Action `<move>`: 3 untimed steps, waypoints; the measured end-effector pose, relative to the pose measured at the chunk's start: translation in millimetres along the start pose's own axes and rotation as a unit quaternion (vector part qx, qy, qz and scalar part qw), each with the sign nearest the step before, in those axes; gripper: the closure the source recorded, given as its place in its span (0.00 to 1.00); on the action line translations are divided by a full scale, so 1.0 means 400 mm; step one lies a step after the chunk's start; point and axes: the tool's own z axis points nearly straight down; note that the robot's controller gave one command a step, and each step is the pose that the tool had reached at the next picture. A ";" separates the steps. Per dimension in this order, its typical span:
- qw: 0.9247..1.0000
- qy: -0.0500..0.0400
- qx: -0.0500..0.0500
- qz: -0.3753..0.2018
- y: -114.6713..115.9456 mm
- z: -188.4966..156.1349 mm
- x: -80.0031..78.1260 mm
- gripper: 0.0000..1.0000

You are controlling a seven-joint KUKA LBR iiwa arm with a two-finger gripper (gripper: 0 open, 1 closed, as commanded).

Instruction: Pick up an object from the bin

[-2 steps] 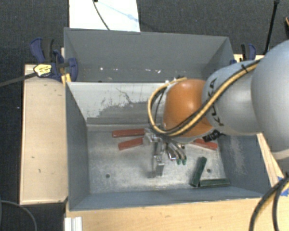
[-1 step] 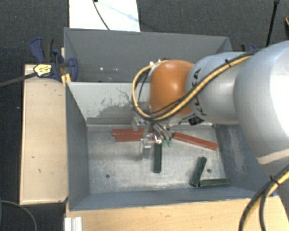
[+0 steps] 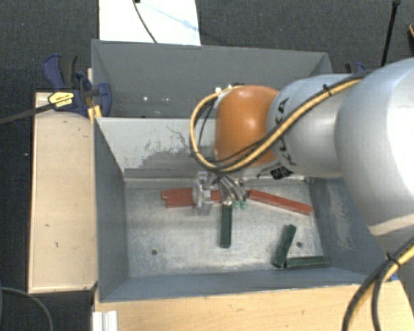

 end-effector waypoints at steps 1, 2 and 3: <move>1.000 0.003 0.001 0.001 -0.001 0.006 0.005 0.00; 1.000 0.001 0.000 0.004 -0.001 0.000 0.001 1.00; 1.000 0.000 0.001 0.005 0.002 -0.291 0.012 1.00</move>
Offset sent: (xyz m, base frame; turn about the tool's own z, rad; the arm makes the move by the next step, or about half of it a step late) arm 0.0000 0.0000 0.0000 0.0000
